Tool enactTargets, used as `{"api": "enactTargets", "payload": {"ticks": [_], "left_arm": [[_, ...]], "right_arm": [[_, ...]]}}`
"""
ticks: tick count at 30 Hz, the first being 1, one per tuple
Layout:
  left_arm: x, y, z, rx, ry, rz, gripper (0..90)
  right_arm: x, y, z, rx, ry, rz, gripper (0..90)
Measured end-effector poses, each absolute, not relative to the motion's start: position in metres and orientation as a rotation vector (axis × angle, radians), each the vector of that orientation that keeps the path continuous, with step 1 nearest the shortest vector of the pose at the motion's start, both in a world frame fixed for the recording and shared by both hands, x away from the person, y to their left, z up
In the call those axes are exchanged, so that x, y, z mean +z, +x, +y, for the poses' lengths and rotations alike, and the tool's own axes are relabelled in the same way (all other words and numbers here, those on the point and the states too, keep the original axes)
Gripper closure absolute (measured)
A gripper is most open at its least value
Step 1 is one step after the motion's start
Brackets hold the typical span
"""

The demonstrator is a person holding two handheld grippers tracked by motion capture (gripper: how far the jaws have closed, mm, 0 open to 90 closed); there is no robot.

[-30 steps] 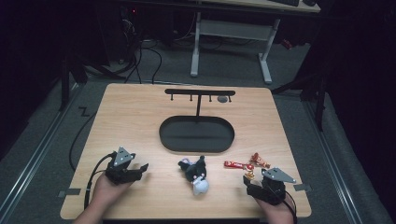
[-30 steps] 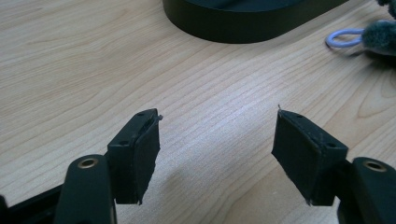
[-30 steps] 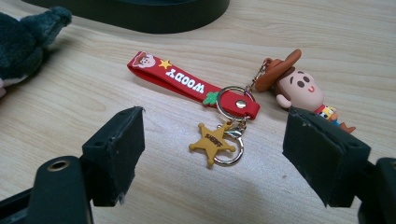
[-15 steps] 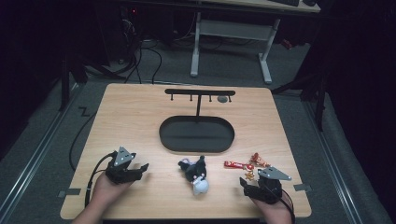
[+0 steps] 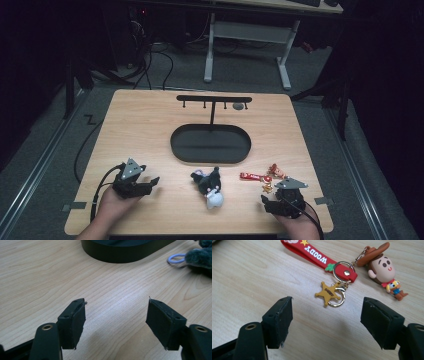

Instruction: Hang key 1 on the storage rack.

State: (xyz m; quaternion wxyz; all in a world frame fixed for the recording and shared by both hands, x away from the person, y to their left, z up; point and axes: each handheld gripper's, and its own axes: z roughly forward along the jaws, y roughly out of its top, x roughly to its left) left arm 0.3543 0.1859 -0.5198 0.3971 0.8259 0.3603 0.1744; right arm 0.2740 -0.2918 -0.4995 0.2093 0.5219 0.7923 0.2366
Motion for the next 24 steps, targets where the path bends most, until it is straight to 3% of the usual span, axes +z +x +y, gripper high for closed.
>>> {"api": "enactTargets", "payload": {"ticks": [24], "left_arm": [[-0.522, 0.354, 0.181, 0.427, 2.113, 0.898, 32.2]], "right_arm": [[-0.467, 0.307, -0.301, 0.452, 1.416, 2.434, 29.8]]}}
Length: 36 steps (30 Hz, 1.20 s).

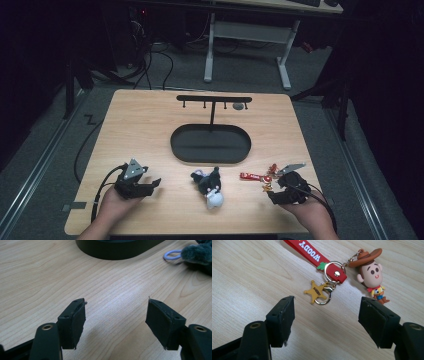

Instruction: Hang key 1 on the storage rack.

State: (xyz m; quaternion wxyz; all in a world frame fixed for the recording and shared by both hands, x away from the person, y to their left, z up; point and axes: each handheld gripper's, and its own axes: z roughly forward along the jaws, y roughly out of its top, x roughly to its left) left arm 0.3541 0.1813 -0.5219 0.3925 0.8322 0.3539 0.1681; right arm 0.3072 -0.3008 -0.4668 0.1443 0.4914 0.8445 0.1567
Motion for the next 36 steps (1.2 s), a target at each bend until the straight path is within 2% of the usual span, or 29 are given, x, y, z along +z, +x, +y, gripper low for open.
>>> {"api": "enactTargets", "payload": {"ticks": [15, 16, 19, 31, 36], "left_arm": [[-0.523, 0.355, 0.181, 0.419, 2.118, 0.895, 32.2], [-0.523, 0.355, 0.181, 0.417, 2.121, 0.893, 32.2], [-0.523, 0.355, 0.181, 0.417, 2.122, 0.892, 32.2], [-0.523, 0.355, 0.182, 0.410, 2.133, 0.891, 32.1], [-0.524, 0.355, 0.181, 0.408, 2.135, 0.889, 32.1]], "right_arm": [[-0.466, 0.347, -0.311, 0.333, 1.416, 2.456, 42.7], [-0.466, 0.353, -0.312, 0.319, 1.406, 2.469, 48.6], [-0.467, 0.360, -0.314, 0.299, 1.405, 2.481, 54.2], [-0.479, 0.378, -0.316, 0.242, 1.375, 2.517, 50.4], [-0.482, 0.380, -0.314, 0.228, 1.352, 2.519, 52.0]]}}
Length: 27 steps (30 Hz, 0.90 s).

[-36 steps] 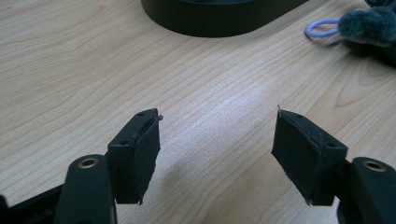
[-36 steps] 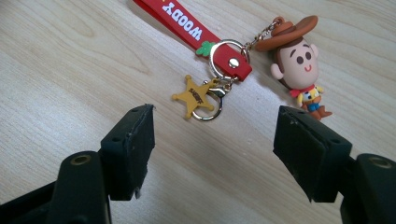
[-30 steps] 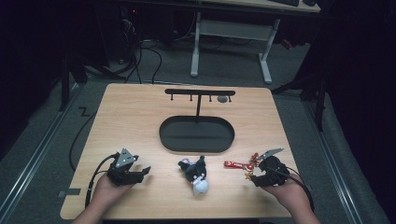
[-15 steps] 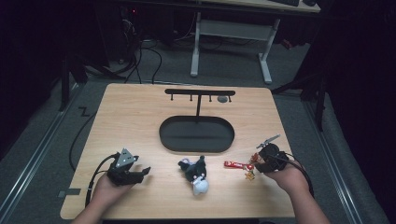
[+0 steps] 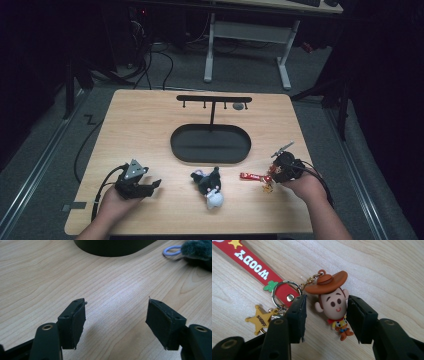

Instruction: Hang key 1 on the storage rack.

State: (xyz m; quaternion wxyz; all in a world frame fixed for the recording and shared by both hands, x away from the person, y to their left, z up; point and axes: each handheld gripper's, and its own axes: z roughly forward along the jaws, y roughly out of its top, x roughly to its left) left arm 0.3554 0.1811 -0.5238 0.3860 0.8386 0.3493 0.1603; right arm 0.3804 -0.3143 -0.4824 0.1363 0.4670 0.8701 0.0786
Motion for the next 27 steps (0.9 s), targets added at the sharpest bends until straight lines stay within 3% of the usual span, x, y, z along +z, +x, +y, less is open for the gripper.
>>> {"api": "enactTargets", "payload": {"ticks": [27], "left_arm": [[-0.523, 0.353, 0.182, 0.403, 2.133, 0.887, 32.2]], "right_arm": [[-0.490, 0.394, -0.314, 0.218, 1.434, 2.518, 62.7]]}}
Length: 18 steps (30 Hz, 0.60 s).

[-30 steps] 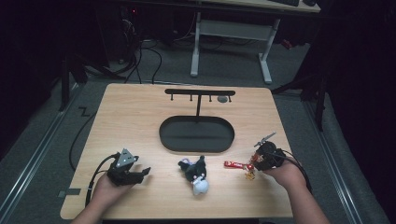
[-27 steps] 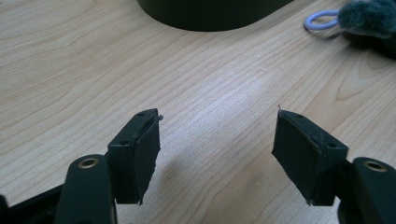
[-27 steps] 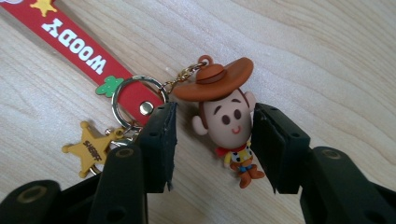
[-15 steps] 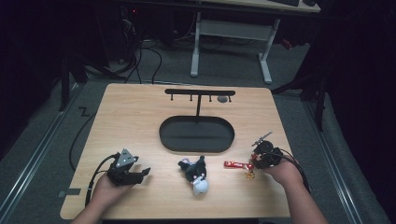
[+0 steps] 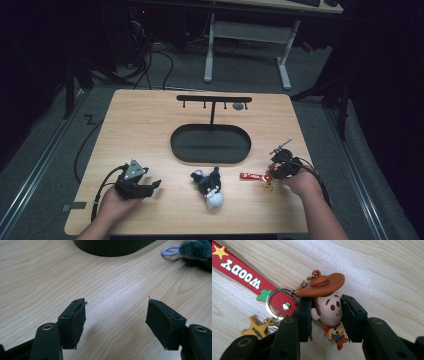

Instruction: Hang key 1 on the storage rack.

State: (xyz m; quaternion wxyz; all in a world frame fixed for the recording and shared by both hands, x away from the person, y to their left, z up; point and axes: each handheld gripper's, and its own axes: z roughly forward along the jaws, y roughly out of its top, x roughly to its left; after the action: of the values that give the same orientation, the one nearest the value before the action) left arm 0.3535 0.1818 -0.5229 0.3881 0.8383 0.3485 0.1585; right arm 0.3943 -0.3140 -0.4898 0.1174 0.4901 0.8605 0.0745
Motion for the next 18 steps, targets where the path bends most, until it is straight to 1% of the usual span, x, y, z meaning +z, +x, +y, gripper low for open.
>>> {"api": "enactTargets", "payload": {"ticks": [7, 13, 14, 15, 18], "left_arm": [[-0.523, 0.354, 0.183, 0.401, 2.130, 0.890, 32.3], [-0.523, 0.354, 0.181, 0.399, 2.127, 0.881, 32.3], [-0.523, 0.354, 0.181, 0.399, 2.127, 0.881, 32.4], [-0.522, 0.354, 0.181, 0.399, 2.122, 0.879, 32.4], [-0.522, 0.354, 0.182, 0.395, 2.120, 0.877, 32.5]], "right_arm": [[-0.485, 0.394, -0.310, 0.194, 1.479, 2.530, 64.0], [-0.460, 0.384, -0.307, 0.277, 1.508, 2.537, 64.1], [-0.460, 0.384, -0.307, 0.277, 1.508, 2.537, 64.1], [-0.452, 0.380, -0.306, 0.296, 1.522, 2.540, 64.1], [-0.446, 0.376, -0.303, 0.311, 1.530, 2.540, 64.1]]}}
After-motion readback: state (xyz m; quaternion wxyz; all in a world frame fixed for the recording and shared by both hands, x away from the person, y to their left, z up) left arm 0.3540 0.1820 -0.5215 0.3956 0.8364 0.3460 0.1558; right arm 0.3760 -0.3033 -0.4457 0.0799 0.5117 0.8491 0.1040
